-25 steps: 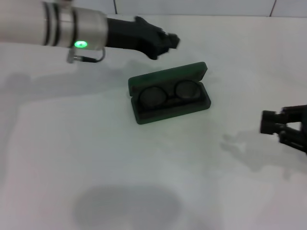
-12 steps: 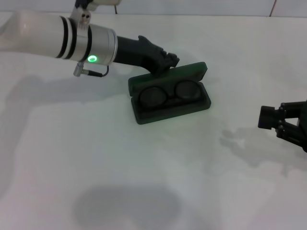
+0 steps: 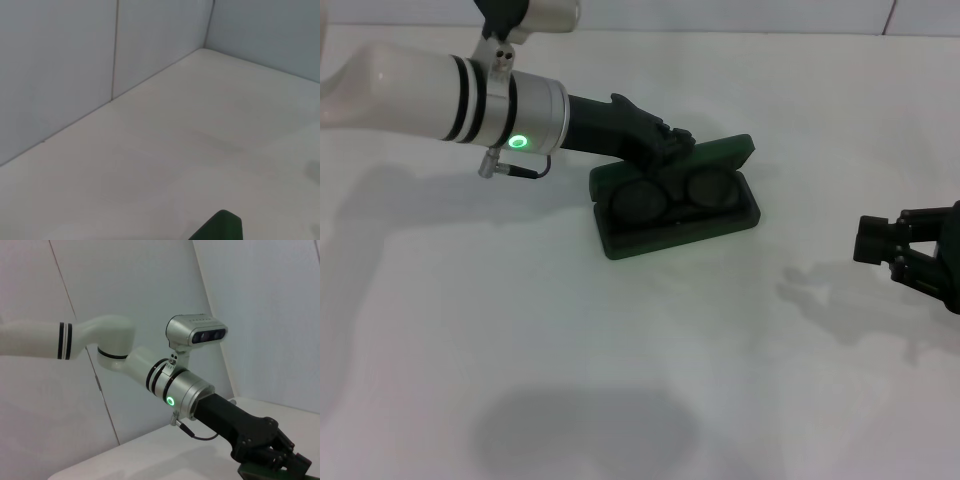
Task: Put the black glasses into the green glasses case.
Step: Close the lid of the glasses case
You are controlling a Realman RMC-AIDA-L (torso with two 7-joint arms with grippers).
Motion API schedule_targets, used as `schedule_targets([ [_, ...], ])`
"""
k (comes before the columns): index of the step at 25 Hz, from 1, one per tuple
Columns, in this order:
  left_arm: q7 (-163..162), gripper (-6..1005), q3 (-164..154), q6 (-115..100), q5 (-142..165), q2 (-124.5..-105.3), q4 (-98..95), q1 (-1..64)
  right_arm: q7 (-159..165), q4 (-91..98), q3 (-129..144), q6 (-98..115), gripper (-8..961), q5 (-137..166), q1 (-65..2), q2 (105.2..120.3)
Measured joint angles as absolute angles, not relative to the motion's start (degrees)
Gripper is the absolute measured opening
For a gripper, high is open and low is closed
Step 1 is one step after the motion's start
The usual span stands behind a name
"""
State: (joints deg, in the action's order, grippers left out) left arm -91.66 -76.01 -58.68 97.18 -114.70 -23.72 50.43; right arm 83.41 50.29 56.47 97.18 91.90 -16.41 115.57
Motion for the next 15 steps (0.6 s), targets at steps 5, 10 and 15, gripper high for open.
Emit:
schedule_targets([
  [5, -92.0, 60, -76.1, -59.7, 98.9, -115.34, -23.7, 50.3, 83.4, 50.2, 56.4, 97.2, 184, 91.9, -16.2, 115.57],
  [10, -92.6, 58, -76.2, -63.5, 102.7, -116.09, -23.7, 50.0, 83.0, 49.2, 56.4, 97.3, 185, 91.7, -16.6, 115.57],
  [15, -91.9, 53, -76.1, -65.8, 104.2, -117.10, -24.3, 49.6, 82.4, 48.9, 56.9, 97.5, 185, 91.5, -17.0, 115.59],
])
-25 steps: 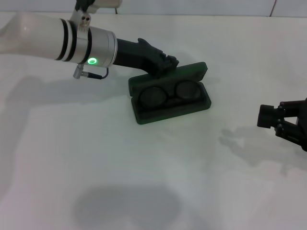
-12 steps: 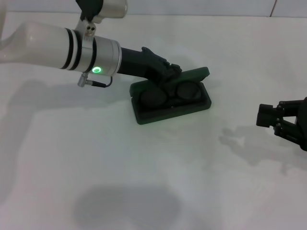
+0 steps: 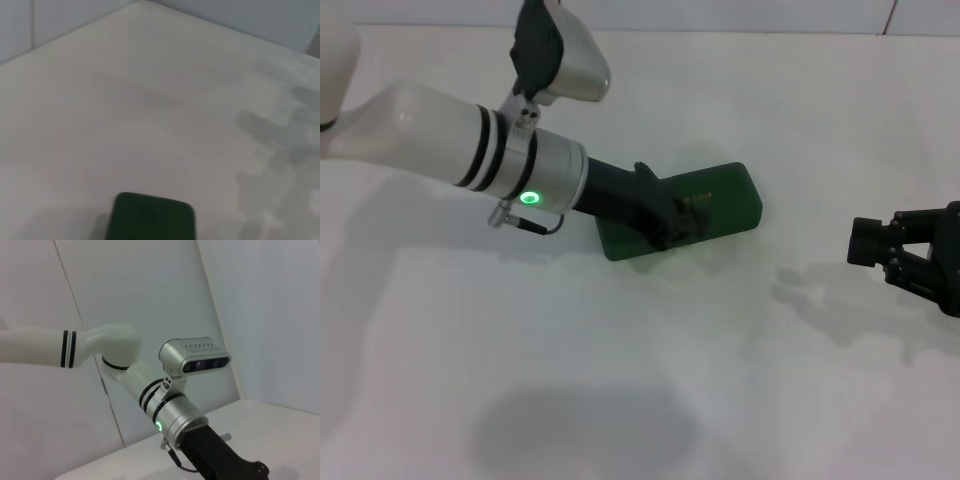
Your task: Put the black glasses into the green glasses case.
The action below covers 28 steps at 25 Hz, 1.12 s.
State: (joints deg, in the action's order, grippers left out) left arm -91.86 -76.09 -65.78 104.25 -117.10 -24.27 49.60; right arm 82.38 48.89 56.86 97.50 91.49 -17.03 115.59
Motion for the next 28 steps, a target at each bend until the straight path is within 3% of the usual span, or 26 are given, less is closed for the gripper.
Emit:
schedule_targets([
  [4, -90.3, 47, -75.6, -68.2, 103.1, -118.10, -30.3, 46.4, 81.7, 48.9, 56.7, 97.9, 185, 91.9, -16.8, 115.34],
  [6, -91.1, 56, -74.9, -73.2, 101.9, -118.15, -37.4, 41.6, 80.5, 48.9, 57.0, 98.1, 185, 92.5, -17.1, 115.29],
  [13, -82.3, 139, -62.9, -103.8, 92.5, -116.46, -42.8, 32.2, 77.8, 48.9, 57.6, 104.6, 186, 90.3, -18.3, 115.88],
  [15, -77.4, 183, -60.8, -110.5, 88.9, -116.29, -43.0, 28.6, 77.5, 49.1, 59.2, 105.6, 378, 87.6, -18.4, 115.92],
  [20, -73.8, 293, -60.2, -112.6, 85.7, -115.23, -43.3, 22.9, 77.4, 49.6, 63.3, 106.6, 562, 83.4, -19.7, 115.99],
  [23, -73.1, 501, -60.2, -112.6, 85.8, -115.11, -42.9, 21.6, 77.6, 49.6, 64.7, 106.8, 679, 83.1, -20.8, 115.97],
  [26, -72.6, 568, -60.2, -112.5, 86.0, -115.22, -42.6, 20.6, 77.9, 49.7, 65.5, 107.2, 800, 83.1, -22.1, 115.98],
  [28, -72.1, 613, -60.2, -112.4, 86.0, -115.33, -42.5, 20.5, 77.9, 49.7, 65.8, 107.3, 815, 83.0, -22.3, 116.01],
])
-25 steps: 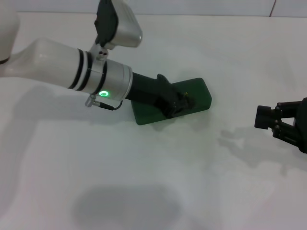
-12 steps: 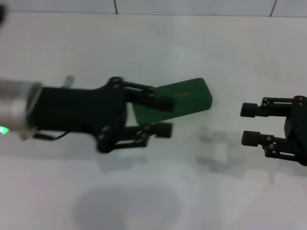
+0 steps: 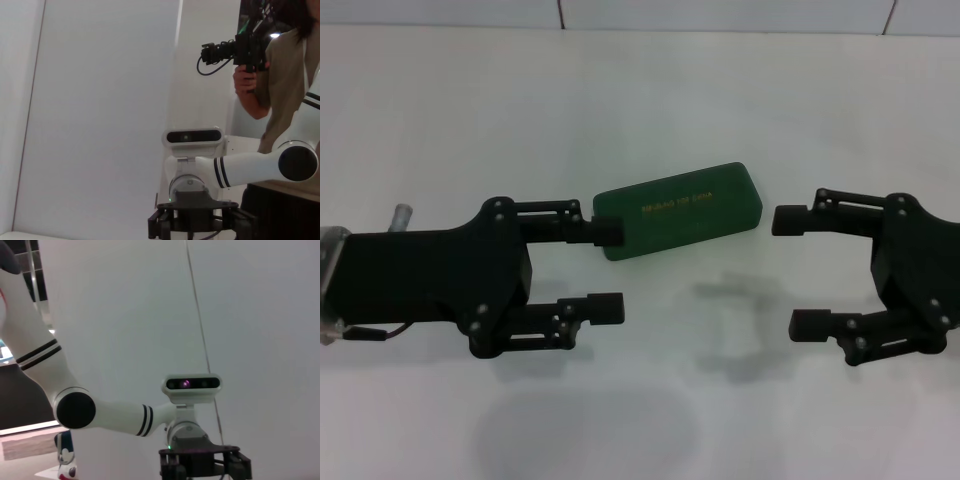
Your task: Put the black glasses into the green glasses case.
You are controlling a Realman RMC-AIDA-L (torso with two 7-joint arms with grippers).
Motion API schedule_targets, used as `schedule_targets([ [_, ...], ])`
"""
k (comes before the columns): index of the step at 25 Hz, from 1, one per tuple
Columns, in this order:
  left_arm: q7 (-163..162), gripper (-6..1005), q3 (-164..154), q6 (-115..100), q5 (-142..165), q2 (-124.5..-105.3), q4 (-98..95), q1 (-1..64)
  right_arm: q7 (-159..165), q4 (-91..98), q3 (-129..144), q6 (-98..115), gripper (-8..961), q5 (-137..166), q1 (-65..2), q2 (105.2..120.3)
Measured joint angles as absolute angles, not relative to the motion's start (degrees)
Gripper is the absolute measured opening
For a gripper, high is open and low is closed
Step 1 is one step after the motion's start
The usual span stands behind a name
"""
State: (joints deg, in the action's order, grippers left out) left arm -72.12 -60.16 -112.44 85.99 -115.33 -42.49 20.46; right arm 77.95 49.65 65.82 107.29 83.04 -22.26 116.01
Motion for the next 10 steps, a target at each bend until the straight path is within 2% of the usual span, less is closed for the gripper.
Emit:
schedule_targets([
  [1, -72.0, 636, -60.1, -112.4, 86.0, -115.32, -42.4, 20.4, 77.9, 49.7, 66.0, 107.3, 823, 83.0, -22.3, 116.04],
  [10, -71.7, 636, -60.1, -112.4, 85.9, -115.29, -42.1, 20.5, 77.6, 49.0, 66.3, 107.6, 883, 81.6, -22.1, 116.13],
])
